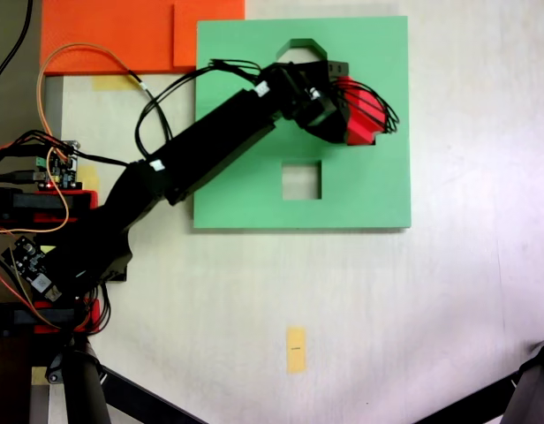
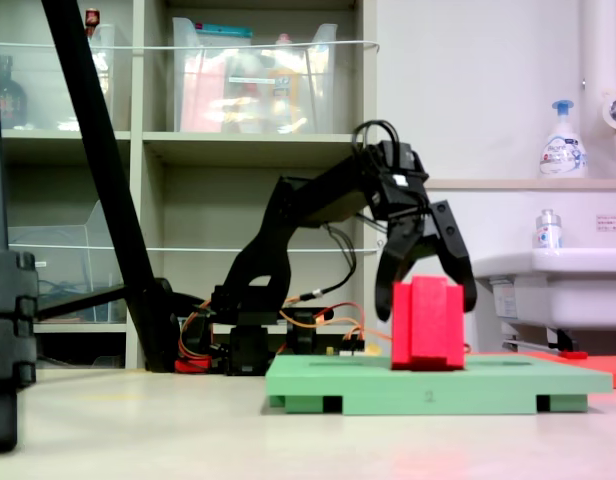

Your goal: Put the cross columnar block into the corresponding hole

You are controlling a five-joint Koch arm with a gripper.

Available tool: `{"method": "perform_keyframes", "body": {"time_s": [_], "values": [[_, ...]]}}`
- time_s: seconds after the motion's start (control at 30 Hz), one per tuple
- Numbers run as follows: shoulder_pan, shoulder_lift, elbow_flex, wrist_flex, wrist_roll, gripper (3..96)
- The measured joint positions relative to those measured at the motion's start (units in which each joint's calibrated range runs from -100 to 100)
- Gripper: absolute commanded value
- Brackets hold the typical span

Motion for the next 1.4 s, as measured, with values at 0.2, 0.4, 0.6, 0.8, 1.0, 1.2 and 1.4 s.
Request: {"method": "perform_keyframes", "body": {"time_s": [0.2,0.4,0.6,0.8,1.0,1.2,1.4], "values": [[0.0,1.0,0.0,0.1,0.0,34.0],[0.0,3.0,0.1,0.0,0.0,34.0],[0.1,4.7,0.7,0.0,0.4,34.4],[0.1,4.8,1.9,0.0,0.4,34.4],[0.1,2.2,1.8,0.0,1.0,34.2],[0.3,-4.9,1.8,-4.5,1.2,34.2],[0.8,-6.7,1.8,-9.2,2.2,34.2]]}}
